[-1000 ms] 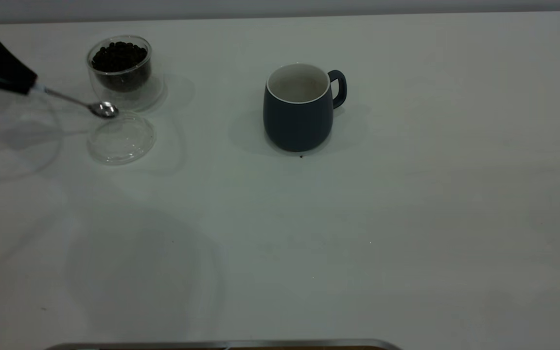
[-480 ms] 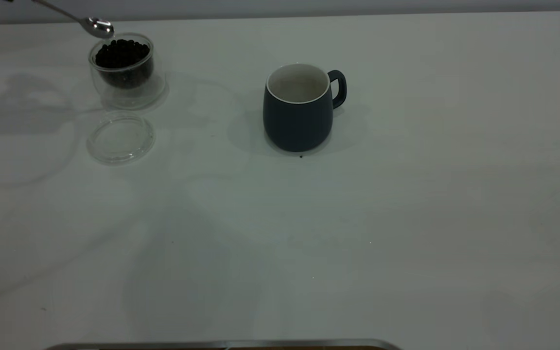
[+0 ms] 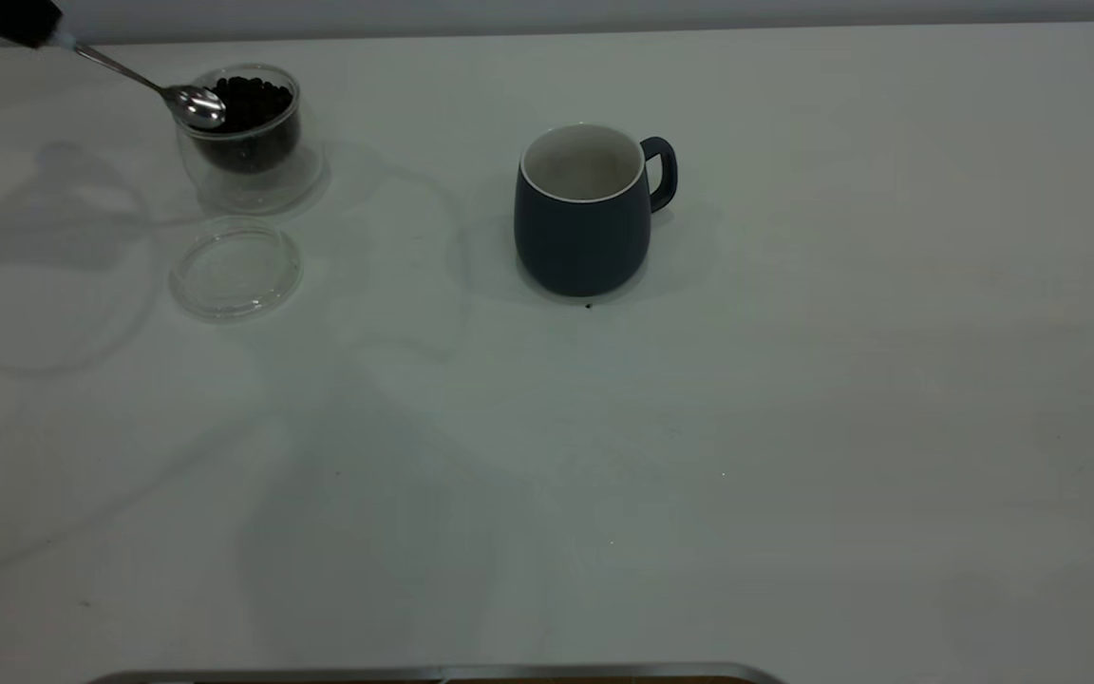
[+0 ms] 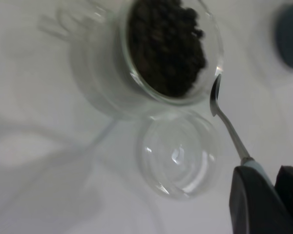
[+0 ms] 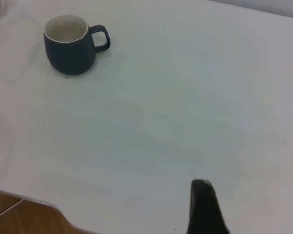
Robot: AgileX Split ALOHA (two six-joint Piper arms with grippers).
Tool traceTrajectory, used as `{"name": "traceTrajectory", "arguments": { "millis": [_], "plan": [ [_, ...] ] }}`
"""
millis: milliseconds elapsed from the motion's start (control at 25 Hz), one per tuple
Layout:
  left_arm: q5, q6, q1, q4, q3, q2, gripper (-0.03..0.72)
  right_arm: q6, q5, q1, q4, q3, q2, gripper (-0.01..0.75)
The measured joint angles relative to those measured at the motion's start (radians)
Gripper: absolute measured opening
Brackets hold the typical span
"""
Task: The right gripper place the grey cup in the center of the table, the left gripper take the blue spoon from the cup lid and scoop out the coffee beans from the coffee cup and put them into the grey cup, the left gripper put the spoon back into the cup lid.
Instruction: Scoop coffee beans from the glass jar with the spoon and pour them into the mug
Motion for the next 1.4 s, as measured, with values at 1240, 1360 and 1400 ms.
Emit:
{"name": "traceTrajectory", "arguments": {
  "millis": [1240,1360,1400],
  "plan": [
    [-0.087,-0.071,-0.017,-0.210,0.000,0.137,0.122,0.000,0.000,0.000,0.000,0.000,0.000,0.511],
    [-0.081,-0.125,-0.017,-0.201,0.000,0.137,0.122,0.000,0.000,0.000,0.000,0.000,0.000,0.511],
    [-0.081,-0.140,-0.017,-0.193,0.000,0.137,0.122,0.000,0.000,0.000,0.000,0.000,0.000,0.511]
  ]
}}
